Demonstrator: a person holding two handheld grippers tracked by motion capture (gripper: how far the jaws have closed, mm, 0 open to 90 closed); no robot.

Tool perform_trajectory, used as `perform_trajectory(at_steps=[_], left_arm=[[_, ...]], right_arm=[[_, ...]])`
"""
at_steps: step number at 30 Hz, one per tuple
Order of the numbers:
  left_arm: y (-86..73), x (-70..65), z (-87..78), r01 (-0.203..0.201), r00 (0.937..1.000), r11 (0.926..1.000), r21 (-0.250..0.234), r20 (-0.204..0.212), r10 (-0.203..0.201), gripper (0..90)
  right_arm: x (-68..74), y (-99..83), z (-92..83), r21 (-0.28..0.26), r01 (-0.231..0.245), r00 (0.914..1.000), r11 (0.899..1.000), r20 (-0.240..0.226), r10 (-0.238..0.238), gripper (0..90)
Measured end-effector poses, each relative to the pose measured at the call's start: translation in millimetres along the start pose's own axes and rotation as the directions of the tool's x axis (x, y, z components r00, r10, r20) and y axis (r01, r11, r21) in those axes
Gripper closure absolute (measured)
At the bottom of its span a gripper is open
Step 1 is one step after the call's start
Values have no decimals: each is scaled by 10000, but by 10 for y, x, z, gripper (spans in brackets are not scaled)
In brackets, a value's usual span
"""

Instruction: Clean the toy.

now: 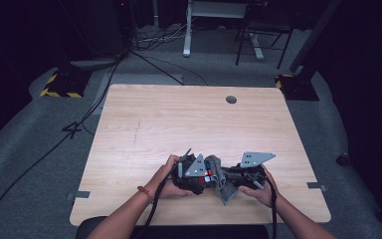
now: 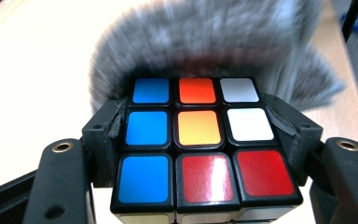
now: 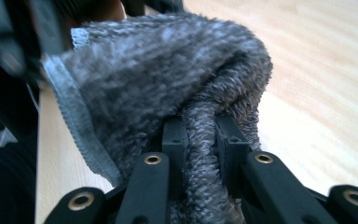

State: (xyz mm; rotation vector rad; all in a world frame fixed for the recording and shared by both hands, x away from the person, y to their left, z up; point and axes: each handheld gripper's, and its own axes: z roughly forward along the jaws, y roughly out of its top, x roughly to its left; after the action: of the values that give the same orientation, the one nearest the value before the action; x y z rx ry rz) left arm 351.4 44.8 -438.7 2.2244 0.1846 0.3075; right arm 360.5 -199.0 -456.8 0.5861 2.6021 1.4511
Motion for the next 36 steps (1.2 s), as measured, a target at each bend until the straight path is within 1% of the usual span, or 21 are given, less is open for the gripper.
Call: perform_trajectory(at_steps=[1,3,4,6,7,8,10,13,17,22,31,32,34,36], left_arm=[[6,3,-13,-24,10000,10000,-90,8,24,330],[16,-2,-41,-57,10000,9995,-306,77,59,329],[17,-6,-45,-45,9999,9995,-324,107,49,329],[14,-10,-41,-85,9999,9996,-285,101,88,329],[10,-12,-33,-21,9999,9996,-267,143,25,329],[6,-6,-25,-95,9998,9997,-222,163,99,329],[-2,-8,-4,-89,9998,9999,-92,201,91,328],[-9,-20,28,-99,9997,9999,22,212,98,327],[-8,-29,54,-157,9997,9997,167,214,154,327],[-15,-42,89,-208,9997,9988,451,123,202,328],[-25,-52,153,-369,9992,9949,938,164,355,331],[-29,-54,156,-340,9993,9947,973,156,327,331],[-31,-55,155,-367,9993,9942,1012,133,355,333],[-31,-57,148,-354,9994,9946,978,83,347,333]], right_arm=[[1,-18,37,283,73,10000,9996,42,-74,773],[4,-48,98,698,63,10000,9975,50,-67,773],[9,-52,117,843,125,9999,9964,82,-132,773],[15,-49,123,865,105,9999,9962,23,-107,773],[19,-43,115,817,173,9998,9965,58,-178,774],[20,-34,97,699,197,9998,9974,53,-201,773],[24,-13,54,384,143,9999,9992,-12,-143,773],[27,18,-8,-28,184,9998,9998,-30,-184,774],[31,29,-49,-288,165,9999,9994,-23,-165,774],[52,53,-77,-485,288,9996,9984,68,-285,774],[107,89,-73,-592,493,9988,9970,-14,-495,774],[114,94,-72,-572,521,9986,9970,-11,-522,773],[129,103,-68,-424,621,9980,9972,139,-615,773],[120,99,-63,-314,607,9980,9977,193,-601,772]])
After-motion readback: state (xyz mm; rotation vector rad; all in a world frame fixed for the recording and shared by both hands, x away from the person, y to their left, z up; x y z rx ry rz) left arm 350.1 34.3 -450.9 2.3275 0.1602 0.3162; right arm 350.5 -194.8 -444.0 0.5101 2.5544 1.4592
